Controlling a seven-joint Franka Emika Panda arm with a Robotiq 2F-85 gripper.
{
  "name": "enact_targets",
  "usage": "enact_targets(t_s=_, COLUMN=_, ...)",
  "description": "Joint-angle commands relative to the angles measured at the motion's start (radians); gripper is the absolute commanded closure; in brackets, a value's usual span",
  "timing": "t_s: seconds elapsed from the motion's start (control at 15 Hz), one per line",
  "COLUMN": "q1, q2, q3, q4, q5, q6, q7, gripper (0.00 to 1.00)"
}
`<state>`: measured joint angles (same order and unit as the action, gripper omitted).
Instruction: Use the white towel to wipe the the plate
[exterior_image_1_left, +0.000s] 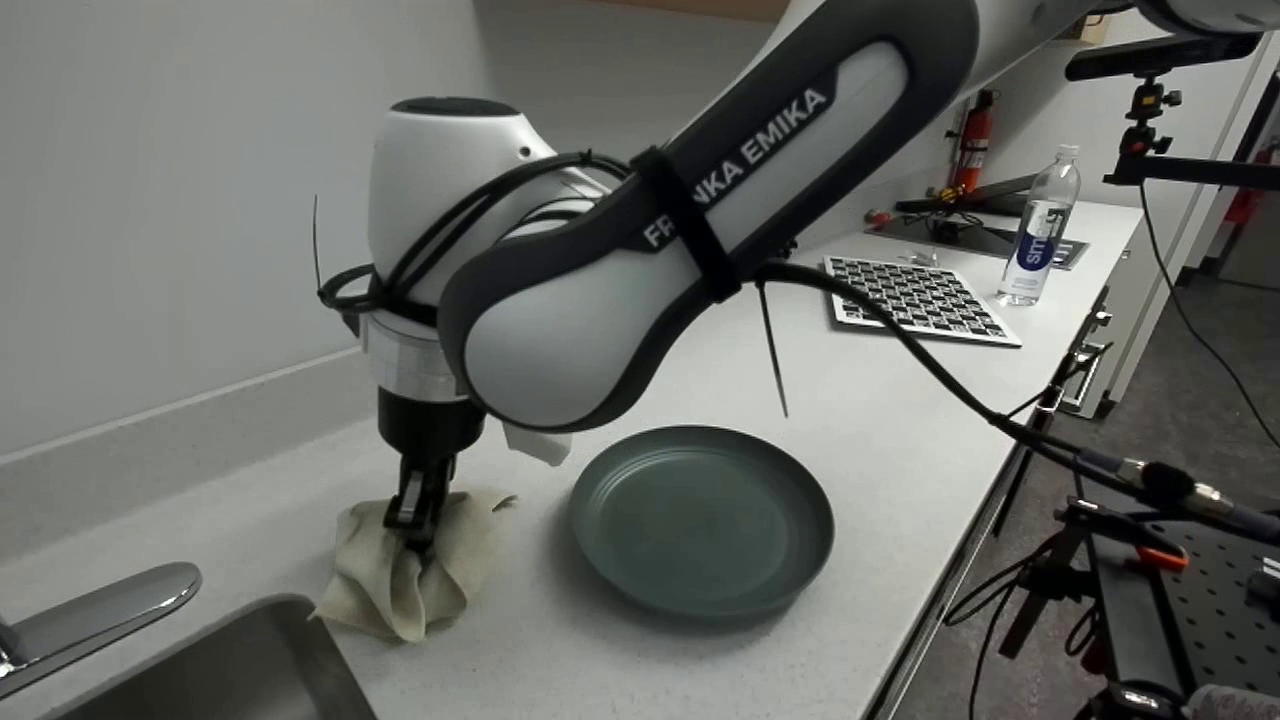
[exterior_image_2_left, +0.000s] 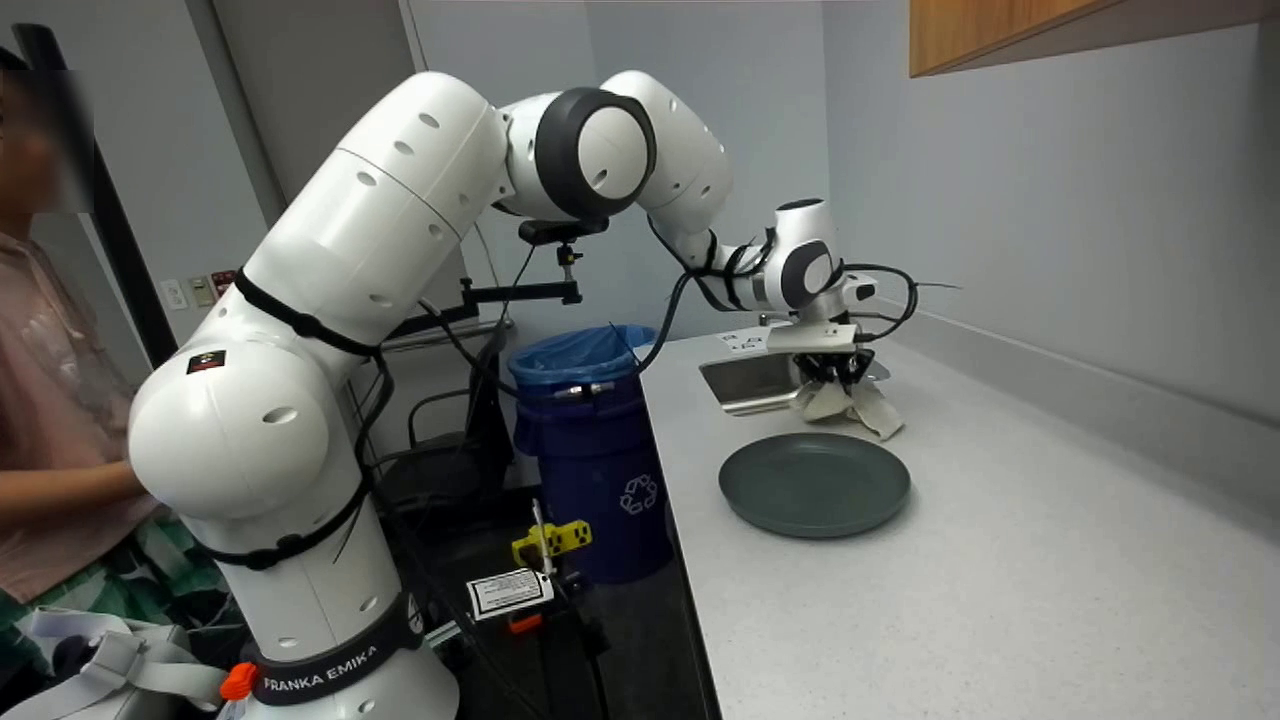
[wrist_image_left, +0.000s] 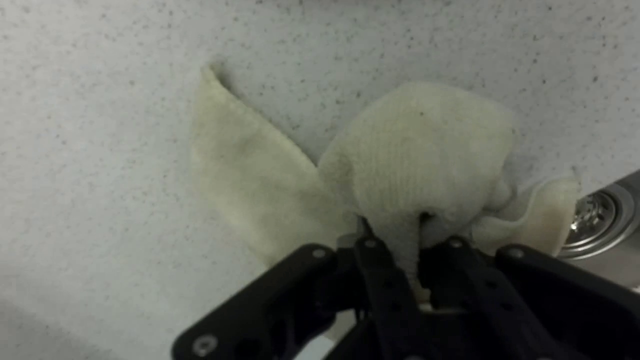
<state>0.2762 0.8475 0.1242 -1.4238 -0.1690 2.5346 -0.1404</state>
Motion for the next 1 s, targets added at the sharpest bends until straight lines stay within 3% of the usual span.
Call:
enact_targets(t_s=0.0, q1=-0.02, q2=-0.13, q3=0.01, q4=-0.092, q5=0.012, q6=-0.002, q7=0.007, gripper=0.97)
enact_targets(t_s=0.33, q1=-0.029, q2=-0.296, q3=-0.024, q4=-0.242, q5=-0.003, q6=0.015, q7=0.057, gripper=0.97)
enact_targets(t_s=0.93, q1=-0.057, q2=-0.567, q3=-0.057, q4=-0.628, q5=0.019, q6=0.009, q7=0.226, gripper=0.97)
